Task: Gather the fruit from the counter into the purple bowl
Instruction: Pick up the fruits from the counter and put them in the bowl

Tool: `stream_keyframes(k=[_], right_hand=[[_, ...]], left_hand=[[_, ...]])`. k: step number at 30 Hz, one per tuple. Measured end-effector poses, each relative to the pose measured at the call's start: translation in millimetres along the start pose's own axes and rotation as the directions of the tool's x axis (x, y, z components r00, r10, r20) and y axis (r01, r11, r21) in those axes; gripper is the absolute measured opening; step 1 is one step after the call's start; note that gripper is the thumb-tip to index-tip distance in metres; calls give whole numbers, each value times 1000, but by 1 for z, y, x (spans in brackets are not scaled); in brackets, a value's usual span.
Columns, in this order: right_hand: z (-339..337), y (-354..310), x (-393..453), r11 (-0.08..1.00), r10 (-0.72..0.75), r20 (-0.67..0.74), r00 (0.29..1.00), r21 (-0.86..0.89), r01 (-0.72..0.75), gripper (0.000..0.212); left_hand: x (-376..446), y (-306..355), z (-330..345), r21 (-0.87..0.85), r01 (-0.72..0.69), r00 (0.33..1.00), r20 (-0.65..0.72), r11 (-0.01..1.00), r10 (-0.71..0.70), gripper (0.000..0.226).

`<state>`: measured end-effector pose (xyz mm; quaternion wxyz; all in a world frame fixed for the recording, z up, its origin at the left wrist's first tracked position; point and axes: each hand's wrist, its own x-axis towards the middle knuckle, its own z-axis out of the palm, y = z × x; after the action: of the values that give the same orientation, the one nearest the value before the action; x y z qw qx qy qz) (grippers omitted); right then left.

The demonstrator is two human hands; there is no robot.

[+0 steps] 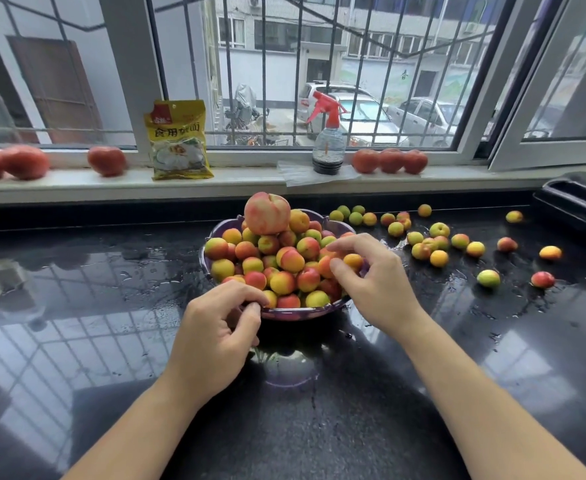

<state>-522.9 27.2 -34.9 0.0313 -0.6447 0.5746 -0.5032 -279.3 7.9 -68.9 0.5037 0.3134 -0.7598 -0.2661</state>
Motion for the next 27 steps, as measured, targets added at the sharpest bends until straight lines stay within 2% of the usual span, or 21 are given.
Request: stream_keyframes(k=[3, 7, 11, 14, 17, 19, 22, 24, 27], right_hand=[[-6, 4, 4, 994, 103, -138, 985, 52, -97, 13], [-9, 14, 7, 957, 289, -290, 912, 72, -280, 15], [-8, 29, 11, 917, 386, -321, 865, 29, -398, 17], [-14, 45, 13, 892, 370, -345, 862, -128, -434, 20], [-42, 70, 18, 762, 349, -454, 820, -372, -530, 32], [-67, 92, 17, 615, 443, -506, 740, -429, -661, 41], [-85, 119, 6, 385, 620, -491, 612, -489, -783, 53], [-83, 126, 4, 347, 678, -463, 571, -483, -804, 50], [-81, 128, 6, 327, 643, -492, 587, -518, -791, 41]], left_hand=[[0, -3, -2, 23, -40, 999, 27, 999, 39, 19], [0, -5, -1, 90, -118, 990, 89, 989, 110, 17], [-2, -2, 12, 104, -182, 973, 165, 978, 163, 19], [-4, 2, 22, 147, -229, 955, 228, 962, 192, 30], [-6, 4, 22, 157, -258, 931, 304, 953, 201, 39], [-7, 3, 19, 140, -244, 934, 301, 960, 194, 39], [-6, 0, 17, 109, -202, 959, 225, 973, 173, 34], [-6, -2, 16, 101, -177, 971, 181, 979, 157, 30], [-6, -3, 12, 99, -161, 977, 154, 982, 145, 28]])
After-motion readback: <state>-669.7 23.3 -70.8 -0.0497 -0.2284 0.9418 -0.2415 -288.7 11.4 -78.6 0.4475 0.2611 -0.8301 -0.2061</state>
